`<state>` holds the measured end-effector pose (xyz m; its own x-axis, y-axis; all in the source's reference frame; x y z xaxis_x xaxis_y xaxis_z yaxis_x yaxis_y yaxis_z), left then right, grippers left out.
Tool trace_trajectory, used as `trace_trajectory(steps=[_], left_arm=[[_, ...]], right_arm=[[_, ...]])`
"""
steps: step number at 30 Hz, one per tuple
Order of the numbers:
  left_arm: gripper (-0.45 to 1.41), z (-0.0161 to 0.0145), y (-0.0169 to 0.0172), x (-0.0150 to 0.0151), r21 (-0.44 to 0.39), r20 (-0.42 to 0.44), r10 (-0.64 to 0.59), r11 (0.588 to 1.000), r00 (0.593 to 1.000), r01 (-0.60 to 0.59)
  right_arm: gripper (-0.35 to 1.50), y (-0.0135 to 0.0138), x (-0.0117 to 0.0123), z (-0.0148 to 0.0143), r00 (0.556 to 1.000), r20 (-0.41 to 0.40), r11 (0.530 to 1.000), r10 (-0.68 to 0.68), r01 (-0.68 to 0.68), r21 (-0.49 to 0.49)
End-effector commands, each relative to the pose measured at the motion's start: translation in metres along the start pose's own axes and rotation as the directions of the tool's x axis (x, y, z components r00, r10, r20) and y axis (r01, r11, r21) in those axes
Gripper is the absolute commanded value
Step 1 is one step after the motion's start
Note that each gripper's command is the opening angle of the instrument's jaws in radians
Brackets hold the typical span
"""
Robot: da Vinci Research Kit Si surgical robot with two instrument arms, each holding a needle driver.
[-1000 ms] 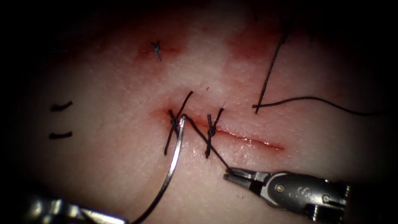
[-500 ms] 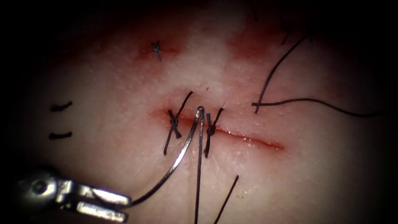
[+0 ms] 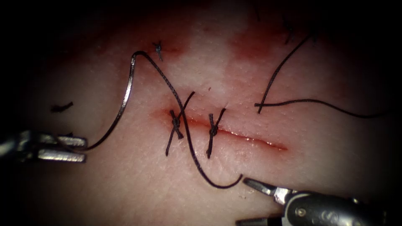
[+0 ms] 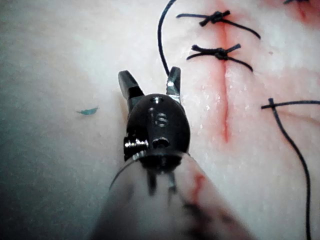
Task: Wound Closure
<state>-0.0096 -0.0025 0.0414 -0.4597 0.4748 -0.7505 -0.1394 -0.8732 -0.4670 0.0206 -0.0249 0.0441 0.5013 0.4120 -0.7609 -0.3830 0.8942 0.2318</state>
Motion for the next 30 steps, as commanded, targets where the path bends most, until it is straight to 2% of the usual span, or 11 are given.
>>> trace_trajectory(steps=[1, 4, 6, 8, 9, 10, 15, 18, 21, 25, 30], left_arm=[[-0.45, 0.0009, 0.0000, -0.0004, -0.001, -0.001, 0.000, 1.000, 1.000, 0.000], [-0.45, 0.0014, 0.0001, -0.0005, -0.008, -0.004, 0.000, 1.000, 1.000, 0.000], [-0.45, 0.0019, 0.0003, -0.0004, -0.016, -0.006, 0.006, 1.000, 1.000, -0.006], [-0.45, 0.0024, 0.0004, -0.0004, -0.020, -0.006, 0.007, 1.000, 1.000, -0.007], [-0.45, 0.0026, 0.0004, -0.0005, -0.022, -0.007, 0.007, 1.000, 1.000, -0.007], [-0.45, 0.0028, 0.0004, -0.0005, -0.023, -0.005, 0.009, 1.000, 1.000, -0.009], [-0.45, 0.0030, 0.0000, -0.0009, -0.023, -0.006, 0.012, 1.000, 1.000, -0.012], [-0.45, 0.0033, -0.0003, -0.0013, -0.021, -0.006, 0.015, 1.000, 1.000, -0.015], [-0.45, 0.0037, -0.0005, -0.0017, -0.022, 0.006, 0.021, 1.000, 1.000, -0.021], [-0.45, 0.0037, -0.0005, -0.0018, -0.022, 0.006, 0.021, 1.000, 1.000, -0.021], [-0.45, 0.0036, -0.0005, -0.0018, -0.024, 0.008, 0.022, 0.999, 1.000, -0.022]], right_arm=[[0.88, 0.0000, -0.0009, 0.0016, 1.000, 0.012, 1.000, -0.008, 0.008, -0.004], [0.88, 0.0002, -0.0026, 0.0034, 0.997, 0.053, 0.999, -0.046, 0.047, -0.011], [0.81, 0.0005, -0.0039, 0.0046, 0.993, 0.082, 0.996, -0.084, 0.085, -0.009], [0.73, 0.0005, -0.0040, 0.0052, 0.991, 0.085, 0.994, -0.107, 0.109, -0.018], [0.49, 0.0004, -0.0039, 0.0052, 0.988, 0.089, 0.991, -0.124, 0.127, -0.028], [-0.35, 0.0000, -0.0038, 0.0049, 0.985, 0.096, 0.989, -0.141, 0.145, -0.039], [-0.35, -0.0009, -0.0018, 0.0023, 0.975, 0.137, 0.980, -0.172, 0.184, -0.081], [-0.35, -0.0029, -0.0001, 0.0010, 0.974, 0.159, 0.985, -0.161, 0.167, -0.031], [-0.35, -0.0073, 0.0029, -0.0004, 0.968, 0.176, 0.983, -0.179, 0.167, 0.081], [-0.35, -0.0102, 0.0053, -0.0016, 0.974, 0.159, 0.978, -0.159, 0.133, 0.160], [-0.35, -0.0117, 0.0070, -0.0022, 0.981, 0.124, 0.973, -0.148, 0.122, 0.196]])
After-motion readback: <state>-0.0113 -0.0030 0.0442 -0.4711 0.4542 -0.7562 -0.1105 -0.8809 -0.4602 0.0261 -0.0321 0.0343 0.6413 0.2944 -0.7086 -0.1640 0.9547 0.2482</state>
